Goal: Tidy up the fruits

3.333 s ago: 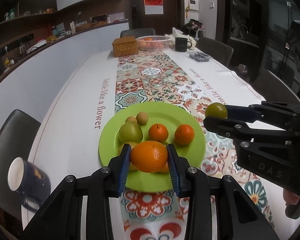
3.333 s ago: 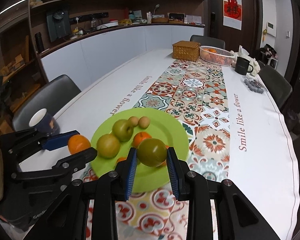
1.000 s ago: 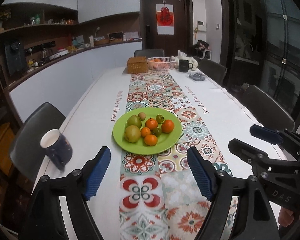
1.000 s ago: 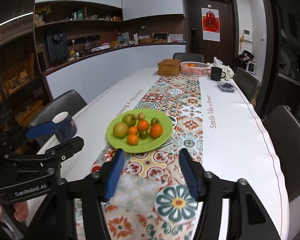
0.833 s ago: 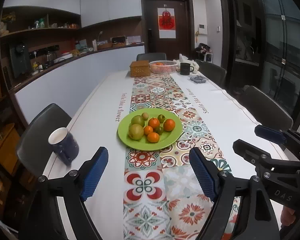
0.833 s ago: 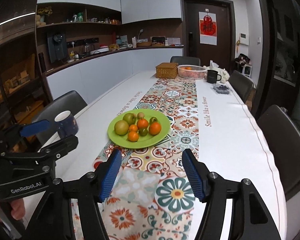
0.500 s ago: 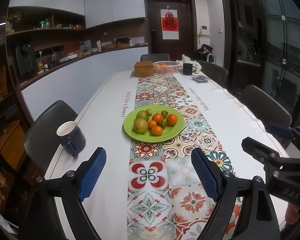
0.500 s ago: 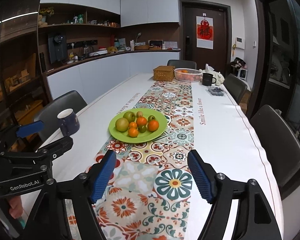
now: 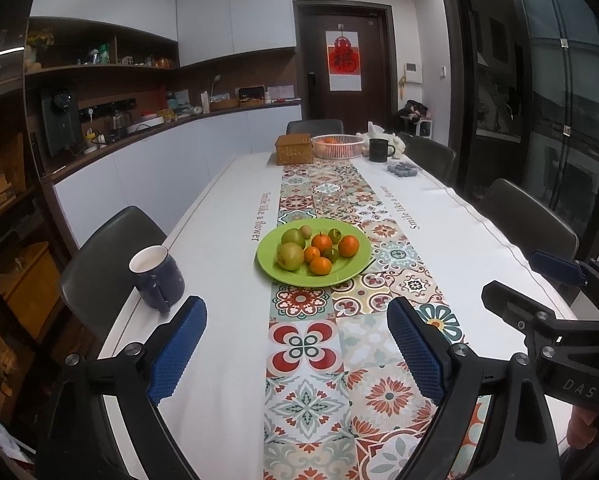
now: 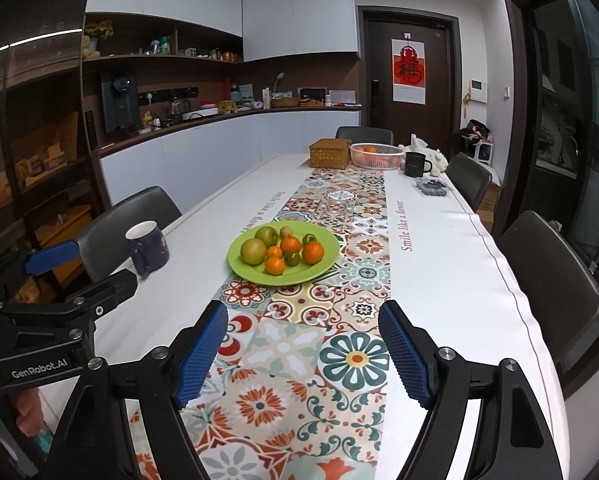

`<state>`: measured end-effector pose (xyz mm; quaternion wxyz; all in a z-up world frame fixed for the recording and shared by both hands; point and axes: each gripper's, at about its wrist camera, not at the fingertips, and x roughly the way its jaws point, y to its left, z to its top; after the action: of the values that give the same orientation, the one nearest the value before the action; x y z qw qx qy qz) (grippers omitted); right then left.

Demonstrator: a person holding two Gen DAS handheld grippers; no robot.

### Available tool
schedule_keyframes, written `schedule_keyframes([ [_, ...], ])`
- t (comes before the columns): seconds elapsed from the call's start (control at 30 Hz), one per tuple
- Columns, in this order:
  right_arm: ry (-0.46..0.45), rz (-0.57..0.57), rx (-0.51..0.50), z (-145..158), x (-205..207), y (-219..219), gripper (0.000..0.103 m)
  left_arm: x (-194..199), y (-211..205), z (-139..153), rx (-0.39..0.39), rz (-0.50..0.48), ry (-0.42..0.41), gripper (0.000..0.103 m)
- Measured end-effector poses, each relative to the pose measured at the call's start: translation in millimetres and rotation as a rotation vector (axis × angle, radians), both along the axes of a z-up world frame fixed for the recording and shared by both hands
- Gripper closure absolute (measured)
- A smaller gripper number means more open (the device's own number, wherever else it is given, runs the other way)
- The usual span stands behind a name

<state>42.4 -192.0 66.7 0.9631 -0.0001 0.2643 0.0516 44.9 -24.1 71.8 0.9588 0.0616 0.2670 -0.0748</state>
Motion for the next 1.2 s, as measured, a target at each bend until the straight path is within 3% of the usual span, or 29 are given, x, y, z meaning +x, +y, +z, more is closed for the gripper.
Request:
schedule_keyframes([
  [1.2,0.004,0.001,-0.012,2.0,-0.4,4.4,0.024,1.6,4.7,-6.6,-0.002,0.030,0.012,0.003],
])
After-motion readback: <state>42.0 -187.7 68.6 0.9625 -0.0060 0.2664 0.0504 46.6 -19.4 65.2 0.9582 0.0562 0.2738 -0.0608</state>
